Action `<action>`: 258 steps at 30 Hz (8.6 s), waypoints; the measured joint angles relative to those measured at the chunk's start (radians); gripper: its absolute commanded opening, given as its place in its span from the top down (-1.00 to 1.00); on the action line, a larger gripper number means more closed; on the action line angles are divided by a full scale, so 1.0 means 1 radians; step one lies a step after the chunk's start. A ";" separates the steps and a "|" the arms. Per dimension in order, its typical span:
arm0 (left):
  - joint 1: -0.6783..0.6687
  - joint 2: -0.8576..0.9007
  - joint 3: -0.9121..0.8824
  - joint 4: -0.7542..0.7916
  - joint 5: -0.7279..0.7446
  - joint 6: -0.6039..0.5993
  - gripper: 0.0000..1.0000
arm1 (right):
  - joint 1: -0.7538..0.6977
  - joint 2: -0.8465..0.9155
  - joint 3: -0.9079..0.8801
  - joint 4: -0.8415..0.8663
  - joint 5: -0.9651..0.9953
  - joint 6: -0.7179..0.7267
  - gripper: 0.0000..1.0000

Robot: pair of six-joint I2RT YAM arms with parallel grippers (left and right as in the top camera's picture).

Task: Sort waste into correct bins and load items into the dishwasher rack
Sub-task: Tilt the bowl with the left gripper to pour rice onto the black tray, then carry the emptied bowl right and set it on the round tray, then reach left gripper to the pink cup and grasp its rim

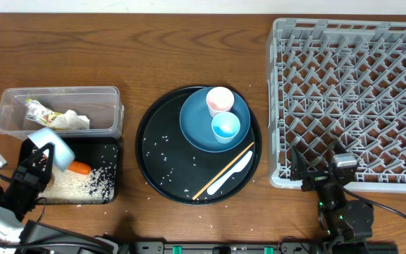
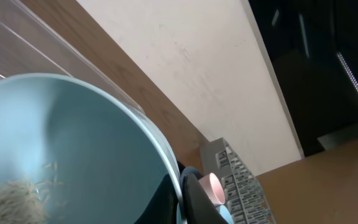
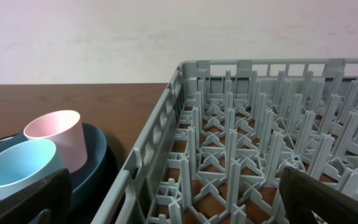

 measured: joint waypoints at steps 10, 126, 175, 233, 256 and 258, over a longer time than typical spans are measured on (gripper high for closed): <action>0.016 -0.034 0.000 -0.018 0.000 -0.061 0.88 | 0.000 0.000 0.000 0.000 0.000 0.000 -0.99; -0.835 -0.170 0.253 -0.034 -0.642 -0.362 0.88 | 0.000 0.000 0.000 0.000 0.000 0.000 -0.99; -1.704 -0.160 0.368 -0.025 -1.385 -0.764 -0.96 | 0.000 0.000 0.000 0.000 0.000 0.000 -0.98; -1.704 0.406 0.369 0.631 -1.419 -1.131 0.72 | 0.000 0.000 0.000 0.000 0.000 0.000 -0.98; -1.693 0.403 0.369 0.619 -1.430 -1.130 0.88 | 0.000 0.000 0.000 0.000 0.000 0.000 -0.98; -1.671 0.389 0.369 0.616 -1.430 -1.130 0.88 | 0.000 0.000 0.000 0.000 0.000 0.000 -0.98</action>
